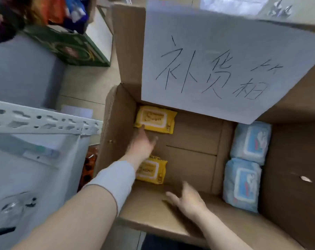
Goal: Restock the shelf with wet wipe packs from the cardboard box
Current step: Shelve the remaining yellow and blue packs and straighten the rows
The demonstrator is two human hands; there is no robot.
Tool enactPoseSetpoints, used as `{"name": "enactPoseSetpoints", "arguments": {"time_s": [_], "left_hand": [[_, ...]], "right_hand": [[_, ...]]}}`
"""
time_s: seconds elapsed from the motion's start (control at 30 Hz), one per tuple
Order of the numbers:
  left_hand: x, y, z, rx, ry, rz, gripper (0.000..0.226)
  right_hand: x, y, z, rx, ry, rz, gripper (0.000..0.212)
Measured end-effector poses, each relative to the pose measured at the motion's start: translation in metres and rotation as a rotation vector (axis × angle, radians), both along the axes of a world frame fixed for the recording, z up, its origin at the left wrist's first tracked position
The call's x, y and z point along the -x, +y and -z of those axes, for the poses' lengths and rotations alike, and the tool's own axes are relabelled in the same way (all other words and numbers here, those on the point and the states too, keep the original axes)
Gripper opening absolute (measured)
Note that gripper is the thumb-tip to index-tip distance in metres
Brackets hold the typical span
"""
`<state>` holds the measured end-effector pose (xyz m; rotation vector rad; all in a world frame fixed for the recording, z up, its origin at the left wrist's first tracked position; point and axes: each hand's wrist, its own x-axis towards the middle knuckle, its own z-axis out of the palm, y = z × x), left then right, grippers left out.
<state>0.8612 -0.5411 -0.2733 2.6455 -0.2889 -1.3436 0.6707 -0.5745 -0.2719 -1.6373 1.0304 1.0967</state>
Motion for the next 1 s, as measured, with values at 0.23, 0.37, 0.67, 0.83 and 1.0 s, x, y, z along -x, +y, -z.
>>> {"name": "enactPoseSetpoints", "arguments": {"time_s": [0.23, 0.37, 0.67, 0.83, 1.0], "left_hand": [[-0.039, -0.014, 0.083, 0.147, -0.245, -0.188, 0.056], [-0.046, -0.004, 0.080, 0.186, -0.226, -0.265, 0.054], [-0.060, 0.008, 0.083, 0.089, -0.239, -0.206, 0.053], [-0.049, -0.015, 0.097, -0.029, -0.233, -0.207, 0.081], [-0.052, -0.011, 0.107, -0.026, -0.117, -0.337, 0.104]], "right_hand": [[-0.053, 0.023, 0.098, -0.076, -0.096, 0.471, 0.072], [-0.063, 0.027, 0.103, -0.021, -0.046, 0.559, 0.064], [-0.081, 0.036, 0.109, -0.037, -0.043, 0.519, 0.070], [-0.086, 0.041, 0.112, -0.007, 0.024, 0.596, 0.082], [-0.081, 0.049, 0.113, -0.078, 0.108, 0.655, 0.082]]}}
